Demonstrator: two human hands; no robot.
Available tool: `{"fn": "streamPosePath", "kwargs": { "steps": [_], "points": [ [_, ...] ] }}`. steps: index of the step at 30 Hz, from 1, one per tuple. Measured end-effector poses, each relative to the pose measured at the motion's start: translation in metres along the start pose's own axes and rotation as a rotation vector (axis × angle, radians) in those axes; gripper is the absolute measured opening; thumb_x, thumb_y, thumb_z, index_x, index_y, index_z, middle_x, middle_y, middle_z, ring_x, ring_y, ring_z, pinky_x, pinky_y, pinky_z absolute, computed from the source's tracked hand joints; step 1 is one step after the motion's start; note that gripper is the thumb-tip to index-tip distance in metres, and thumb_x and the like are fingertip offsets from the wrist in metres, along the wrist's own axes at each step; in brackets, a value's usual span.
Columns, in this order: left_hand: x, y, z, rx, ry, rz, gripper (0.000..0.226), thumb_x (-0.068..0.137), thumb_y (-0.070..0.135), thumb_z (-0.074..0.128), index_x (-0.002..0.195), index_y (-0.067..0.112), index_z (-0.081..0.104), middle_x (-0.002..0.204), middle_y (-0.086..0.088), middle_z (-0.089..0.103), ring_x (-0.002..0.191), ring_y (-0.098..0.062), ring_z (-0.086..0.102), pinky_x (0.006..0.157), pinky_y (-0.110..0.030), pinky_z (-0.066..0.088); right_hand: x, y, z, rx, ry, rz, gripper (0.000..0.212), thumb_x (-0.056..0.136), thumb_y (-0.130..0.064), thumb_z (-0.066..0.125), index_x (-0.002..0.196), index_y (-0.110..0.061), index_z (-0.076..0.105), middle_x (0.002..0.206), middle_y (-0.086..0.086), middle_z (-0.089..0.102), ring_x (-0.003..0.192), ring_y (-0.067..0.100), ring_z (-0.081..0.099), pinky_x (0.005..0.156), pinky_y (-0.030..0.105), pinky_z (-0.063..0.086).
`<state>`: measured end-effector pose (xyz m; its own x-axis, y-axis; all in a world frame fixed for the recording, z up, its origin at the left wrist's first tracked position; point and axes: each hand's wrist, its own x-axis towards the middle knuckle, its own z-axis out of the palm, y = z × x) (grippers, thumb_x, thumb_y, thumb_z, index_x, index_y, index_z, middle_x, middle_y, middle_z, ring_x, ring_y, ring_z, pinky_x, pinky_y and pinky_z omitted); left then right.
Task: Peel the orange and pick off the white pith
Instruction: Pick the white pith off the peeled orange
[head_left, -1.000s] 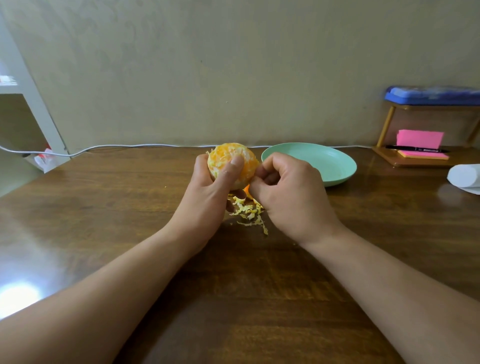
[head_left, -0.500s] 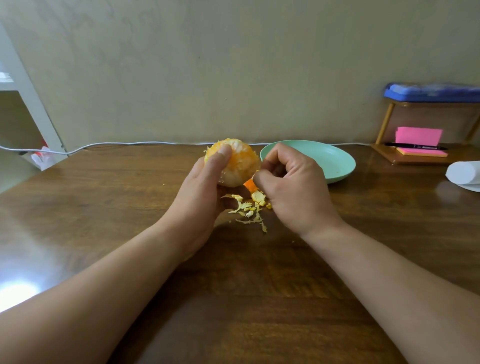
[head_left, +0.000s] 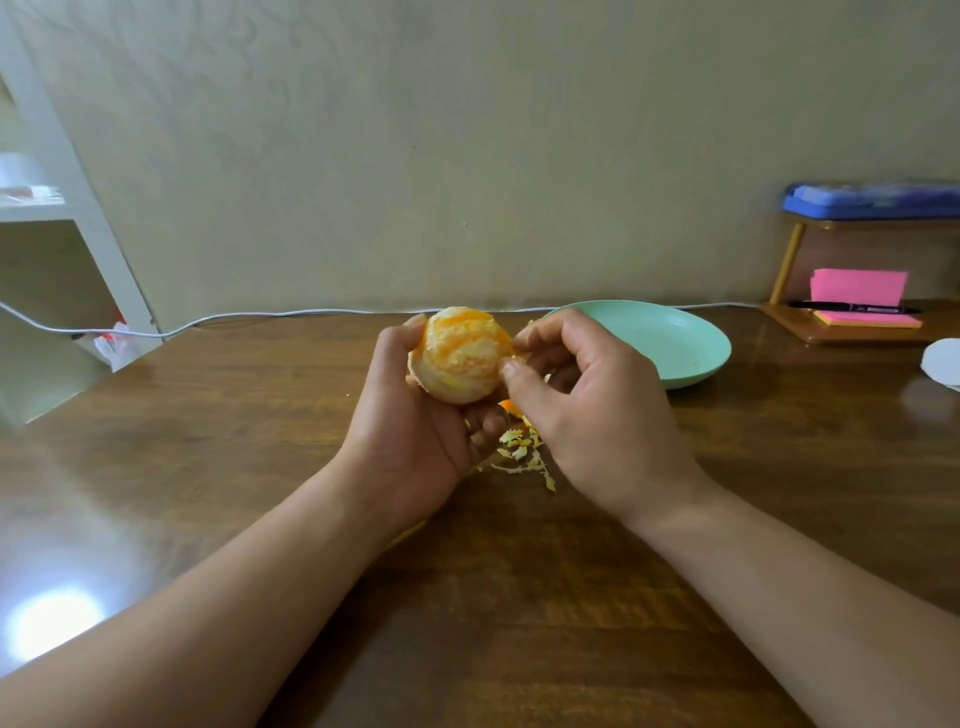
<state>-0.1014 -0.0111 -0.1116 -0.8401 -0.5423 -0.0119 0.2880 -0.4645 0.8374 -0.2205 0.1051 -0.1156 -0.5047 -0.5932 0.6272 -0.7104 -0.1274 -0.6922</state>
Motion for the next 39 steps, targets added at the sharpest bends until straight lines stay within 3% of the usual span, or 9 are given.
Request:
{"fn": "streamPosePath", "kwargs": {
  "steps": [5, 10, 15, 19, 22, 29, 39],
  "points": [
    [0.0002, -0.0004, 0.0012, -0.063, -0.043, 0.012, 0.055, 0.100, 0.051, 0.045, 0.117, 0.004, 0.068, 0.112, -0.017, 0.064, 0.065, -0.018, 0.054, 0.051, -0.027, 0.050, -0.0017, -0.0036, 0.0021, 0.050, 0.003, 0.031, 0.020, 0.092, -0.034, 0.083, 0.103, -0.026, 0.067, 0.084, -0.012, 0.071, 0.073, 0.011, 0.068, 0.072, 0.035, 0.059],
    [0.0012, -0.0027, 0.0042, -0.036, -0.018, 0.039, 0.052, 0.102, 0.049, 0.045, 0.116, 0.005, 0.068, 0.103, -0.014, 0.065, 0.066, -0.018, 0.052, 0.050, -0.025, 0.048, -0.0023, -0.0031, 0.0053, 0.044, 0.056, 0.011, 0.019, 0.093, -0.024, 0.082, 0.107, -0.024, 0.069, 0.089, -0.016, 0.068, 0.078, 0.006, 0.065, 0.072, 0.026, 0.058],
    [0.0036, -0.0057, 0.0042, -0.040, -0.021, 0.032, 0.054, 0.102, 0.051, 0.045, 0.121, 0.006, 0.069, 0.113, -0.015, 0.061, 0.067, -0.017, 0.053, 0.051, -0.025, 0.045, -0.0017, -0.0007, 0.0058, 0.032, 0.070, -0.017, 0.015, 0.094, -0.023, 0.082, 0.105, -0.024, 0.071, 0.087, -0.017, 0.069, 0.078, 0.007, 0.067, 0.071, 0.025, 0.058],
    [0.0037, -0.0075, 0.0059, -0.056, -0.024, 0.036, 0.054, 0.102, 0.051, 0.046, 0.108, 0.009, 0.079, 0.118, -0.016, 0.061, 0.070, -0.017, 0.054, 0.051, -0.024, 0.045, -0.0011, 0.0002, 0.0063, 0.044, 0.073, -0.021, 0.011, 0.095, -0.022, 0.081, 0.101, -0.023, 0.072, 0.085, -0.013, 0.071, 0.075, 0.009, 0.070, 0.069, 0.028, 0.060],
    [0.0034, -0.0078, 0.0069, -0.046, -0.015, 0.040, 0.054, 0.102, 0.052, 0.044, 0.111, 0.009, 0.076, 0.120, -0.016, 0.061, 0.071, -0.017, 0.053, 0.052, -0.024, 0.045, -0.0010, -0.0003, 0.0061, 0.074, 0.056, -0.024, 0.009, 0.096, -0.018, 0.080, 0.099, -0.020, 0.072, 0.082, -0.008, 0.072, 0.071, 0.010, 0.073, 0.068, 0.030, 0.061],
    [0.0030, -0.0086, 0.0072, -0.012, 0.008, 0.051, 0.055, 0.103, 0.052, 0.043, 0.122, 0.007, 0.070, 0.123, -0.017, 0.063, 0.077, -0.017, 0.053, 0.056, -0.024, 0.044, -0.0007, -0.0021, 0.0043, 0.098, 0.018, -0.023, 0.007, 0.096, -0.012, 0.079, 0.098, -0.014, 0.073, 0.081, -0.006, 0.072, 0.072, 0.000, 0.070, 0.062, 0.009, 0.050],
    [0.0023, -0.0088, 0.0081, -0.030, 0.016, 0.048, 0.053, 0.102, 0.051, 0.046, 0.115, 0.009, 0.075, 0.118, -0.015, 0.065, 0.079, -0.017, 0.055, 0.053, -0.023, 0.044, -0.0013, -0.0001, 0.0047, 0.078, 0.024, -0.027, 0.011, 0.096, -0.015, 0.079, 0.101, -0.019, 0.069, 0.083, -0.006, 0.069, 0.075, 0.005, 0.069, 0.066, 0.016, 0.053]
  ]
}}
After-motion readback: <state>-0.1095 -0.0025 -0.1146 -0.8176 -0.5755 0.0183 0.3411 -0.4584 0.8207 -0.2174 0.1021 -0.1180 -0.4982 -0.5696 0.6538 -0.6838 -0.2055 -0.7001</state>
